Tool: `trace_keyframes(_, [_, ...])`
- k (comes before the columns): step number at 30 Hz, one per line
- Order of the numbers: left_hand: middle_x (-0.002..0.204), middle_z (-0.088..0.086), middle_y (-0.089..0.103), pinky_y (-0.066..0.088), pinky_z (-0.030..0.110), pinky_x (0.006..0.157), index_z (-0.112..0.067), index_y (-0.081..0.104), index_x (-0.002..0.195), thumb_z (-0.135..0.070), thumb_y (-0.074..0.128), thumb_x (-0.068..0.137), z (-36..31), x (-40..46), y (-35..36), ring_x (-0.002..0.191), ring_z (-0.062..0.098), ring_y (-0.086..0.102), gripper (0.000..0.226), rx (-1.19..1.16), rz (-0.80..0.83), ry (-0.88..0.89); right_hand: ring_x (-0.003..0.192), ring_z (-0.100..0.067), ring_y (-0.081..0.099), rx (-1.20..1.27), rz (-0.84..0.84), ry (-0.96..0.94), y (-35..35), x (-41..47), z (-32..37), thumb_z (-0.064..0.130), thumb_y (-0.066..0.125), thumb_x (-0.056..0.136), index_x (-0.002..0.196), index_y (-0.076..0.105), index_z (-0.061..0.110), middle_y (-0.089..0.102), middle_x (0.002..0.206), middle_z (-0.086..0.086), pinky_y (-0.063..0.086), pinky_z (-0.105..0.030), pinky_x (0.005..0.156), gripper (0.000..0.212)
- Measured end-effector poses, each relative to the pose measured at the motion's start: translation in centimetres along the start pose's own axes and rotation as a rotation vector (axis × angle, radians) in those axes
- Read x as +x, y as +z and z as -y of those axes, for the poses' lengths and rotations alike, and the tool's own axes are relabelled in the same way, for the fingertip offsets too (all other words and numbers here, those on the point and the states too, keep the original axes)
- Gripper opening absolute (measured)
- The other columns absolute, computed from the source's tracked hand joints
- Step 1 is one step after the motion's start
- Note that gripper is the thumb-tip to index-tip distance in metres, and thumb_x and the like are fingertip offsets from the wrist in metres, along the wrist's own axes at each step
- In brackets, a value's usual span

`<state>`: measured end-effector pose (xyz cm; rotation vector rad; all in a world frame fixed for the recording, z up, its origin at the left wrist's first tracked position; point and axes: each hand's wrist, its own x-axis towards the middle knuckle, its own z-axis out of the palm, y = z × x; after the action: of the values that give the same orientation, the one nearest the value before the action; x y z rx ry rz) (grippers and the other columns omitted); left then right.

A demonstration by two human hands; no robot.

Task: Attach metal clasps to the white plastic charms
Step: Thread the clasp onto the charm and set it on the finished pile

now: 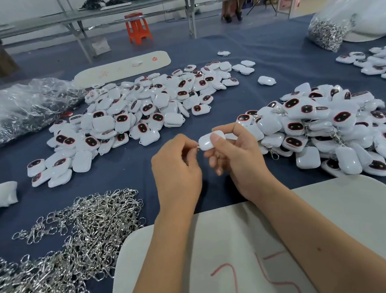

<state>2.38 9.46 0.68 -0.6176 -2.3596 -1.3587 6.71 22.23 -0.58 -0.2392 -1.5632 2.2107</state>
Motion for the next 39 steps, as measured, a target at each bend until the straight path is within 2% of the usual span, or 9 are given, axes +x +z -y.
trace_keyframes(4, [0.075, 0.003, 0.073, 0.052, 0.028, 0.072, -0.015, 0.074, 0.092, -0.003, 0.07, 0.094, -0.6, 0.0, 1.1, 0.072, 0.016, 0.064, 0.013, -0.693, 0.006, -0.472, 0.052, -0.013, 0.059, 0.175, 0.038, 0.077, -0.5, 0.2, 0.5, 0.012, 0.055, 0.107, 0.117, 0.058, 0.006, 0.07, 0.074, -0.012, 0.042, -0.02, 0.044, 0.012])
trace_keyframes(9, [0.084, 0.01, 0.077, 0.057, 0.024, 0.068, -0.013, 0.073, 0.093, -0.001, 0.072, 0.091, -0.8, -0.1, 1.0, 0.072, 0.017, 0.07, 0.012, -1.036, 0.01, -0.685, 0.052, -0.013, 0.058, 0.177, 0.038, 0.071, -0.5, 0.2, 0.4, 0.011, 0.056, 0.106, 0.122, 0.056, 0.004, 0.071, 0.075, -0.012, 0.042, -0.02, 0.045, 0.017])
trace_keyframes(14, [0.076, 0.002, 0.077, 0.054, 0.02, 0.068, -0.016, 0.077, 0.082, -0.001, 0.079, 0.085, -0.1, 0.2, 0.7, 0.072, 0.012, 0.071, 0.015, -0.647, -0.103, -0.402, 0.051, -0.014, 0.058, 0.144, 0.015, 0.068, -0.4, 0.2, 0.3, 0.011, 0.059, 0.105, 0.115, 0.058, 0.006, 0.071, 0.075, -0.014, 0.042, -0.021, 0.044, 0.011])
trace_keyframes(18, [0.075, -0.015, 0.073, 0.051, 0.013, 0.07, -0.02, 0.076, 0.084, -0.005, 0.077, 0.086, 0.3, 0.1, -0.1, 0.074, 0.005, 0.07, 0.015, -0.227, -0.052, -0.088, 0.05, -0.014, 0.058, 0.118, 0.0, 0.072, -0.4, 0.2, 0.2, 0.013, 0.061, 0.104, 0.111, 0.059, 0.007, 0.071, 0.074, -0.015, 0.041, -0.021, 0.043, 0.009])
trace_keyframes(23, [0.076, -0.005, 0.071, 0.052, 0.043, 0.072, -0.015, 0.076, 0.086, -0.001, 0.07, 0.089, 0.6, 0.6, -0.4, 0.073, 0.022, 0.063, 0.015, 0.056, 0.042, 0.144, 0.049, -0.015, 0.058, 0.074, -0.007, 0.061, -0.2, 0.1, 0.1, 0.011, 0.064, 0.102, 0.109, 0.058, 0.006, 0.071, 0.073, -0.016, 0.042, -0.023, 0.042, 0.01])
trace_keyframes(27, [0.076, -0.002, 0.069, 0.049, 0.043, 0.073, -0.014, 0.076, 0.085, -0.001, 0.068, 0.089, 0.7, 0.6, -0.3, 0.074, 0.023, 0.058, 0.016, 0.183, 0.089, 0.203, 0.05, -0.016, 0.059, 0.024, -0.018, 0.047, -0.2, 0.2, -0.1, 0.012, 0.065, 0.102, 0.111, 0.056, 0.004, 0.071, 0.071, -0.013, 0.042, -0.023, 0.041, 0.015])
trace_keyframes(31, [0.073, -0.011, 0.074, 0.049, 0.014, 0.067, -0.019, 0.077, 0.084, -0.005, 0.078, 0.085, 0.4, 0.2, 0.1, 0.07, 0.004, 0.068, 0.014, -0.271, -0.017, -0.204, 0.05, -0.015, 0.058, 0.084, -0.001, 0.042, -0.3, 0.2, 0.0, 0.012, 0.061, 0.105, 0.113, 0.059, 0.006, 0.069, 0.072, -0.014, 0.042, -0.023, 0.042, 0.01])
trace_keyframes(35, [0.083, 0.002, 0.076, 0.052, 0.021, 0.065, -0.013, 0.077, 0.094, -0.002, 0.074, 0.09, 0.2, 0.3, 0.2, 0.068, 0.009, 0.064, 0.012, -0.929, 0.109, -0.694, 0.052, -0.015, 0.059, 0.132, 0.022, 0.037, -0.4, 0.2, 0.0, 0.011, 0.057, 0.107, 0.114, 0.06, 0.009, 0.07, 0.074, -0.014, 0.043, -0.022, 0.045, 0.009])
trace_keyframes(39, [0.093, 0.006, 0.076, 0.056, 0.021, 0.065, -0.009, 0.075, 0.097, 0.0, 0.065, 0.094, 0.3, 0.6, -0.3, 0.072, 0.011, 0.065, 0.013, -1.147, 0.229, -0.793, 0.054, -0.016, 0.059, 0.146, 0.036, 0.045, -0.5, 0.3, 0.1, 0.01, 0.056, 0.106, 0.113, 0.062, 0.011, 0.07, 0.075, -0.013, 0.043, -0.023, 0.046, 0.009])
